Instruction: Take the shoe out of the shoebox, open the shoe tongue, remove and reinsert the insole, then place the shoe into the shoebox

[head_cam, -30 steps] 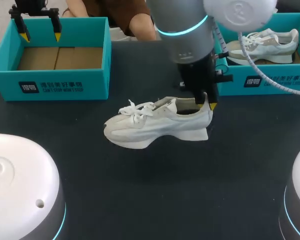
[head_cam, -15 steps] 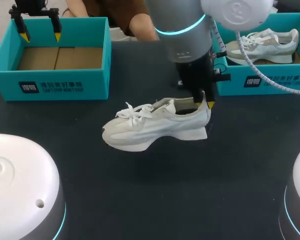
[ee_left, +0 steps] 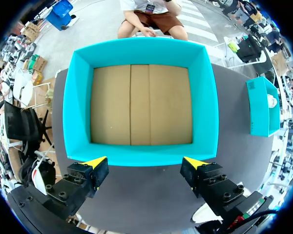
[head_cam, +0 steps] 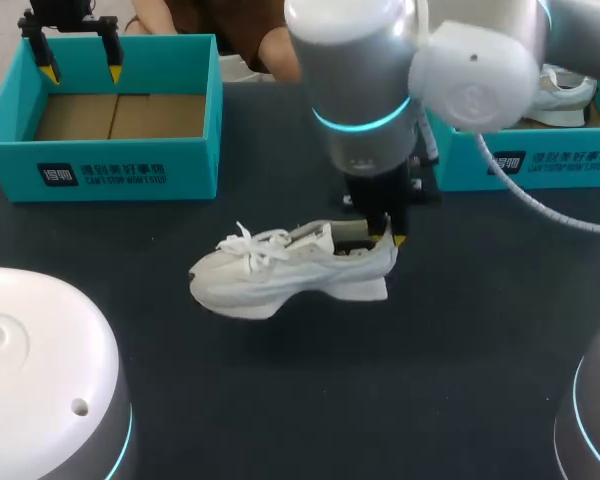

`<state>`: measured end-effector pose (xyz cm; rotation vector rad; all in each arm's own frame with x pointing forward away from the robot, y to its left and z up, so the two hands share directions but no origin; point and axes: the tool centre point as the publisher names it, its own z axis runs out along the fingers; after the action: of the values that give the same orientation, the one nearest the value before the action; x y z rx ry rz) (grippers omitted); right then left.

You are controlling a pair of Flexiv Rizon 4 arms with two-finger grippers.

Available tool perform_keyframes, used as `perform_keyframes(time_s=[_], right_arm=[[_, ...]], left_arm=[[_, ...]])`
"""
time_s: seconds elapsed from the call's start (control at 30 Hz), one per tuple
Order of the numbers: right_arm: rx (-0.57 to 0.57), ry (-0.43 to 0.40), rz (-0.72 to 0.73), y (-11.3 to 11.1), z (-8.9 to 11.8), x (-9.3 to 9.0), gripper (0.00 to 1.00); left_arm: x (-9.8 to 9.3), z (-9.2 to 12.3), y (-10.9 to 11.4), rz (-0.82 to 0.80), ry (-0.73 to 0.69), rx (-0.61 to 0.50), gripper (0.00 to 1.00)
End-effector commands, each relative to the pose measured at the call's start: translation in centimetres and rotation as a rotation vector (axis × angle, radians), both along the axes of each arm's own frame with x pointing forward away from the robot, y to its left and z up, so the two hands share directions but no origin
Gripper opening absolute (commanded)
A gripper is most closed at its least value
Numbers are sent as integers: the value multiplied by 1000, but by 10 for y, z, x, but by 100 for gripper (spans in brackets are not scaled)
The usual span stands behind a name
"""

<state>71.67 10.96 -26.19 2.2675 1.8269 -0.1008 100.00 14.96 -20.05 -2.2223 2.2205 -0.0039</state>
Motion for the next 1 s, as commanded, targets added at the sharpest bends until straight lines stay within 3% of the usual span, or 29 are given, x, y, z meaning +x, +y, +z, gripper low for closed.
perform_keyframes(time_s=[0.03,0.5,0.77,1.0], right_arm=[[12,16,1,-5,-25,0,0],[2,-10,-29,-20,-73,0,0],[-15,22,-37,-26,-98,0,0],[-73,34,-9,-26,-105,0,0]], left_arm=[[0,0,0,0,1,1,100],[0,0,0,0,1,1,100],[0,0,0,0,1,1,100],[0,0,0,0,1,1,100]])
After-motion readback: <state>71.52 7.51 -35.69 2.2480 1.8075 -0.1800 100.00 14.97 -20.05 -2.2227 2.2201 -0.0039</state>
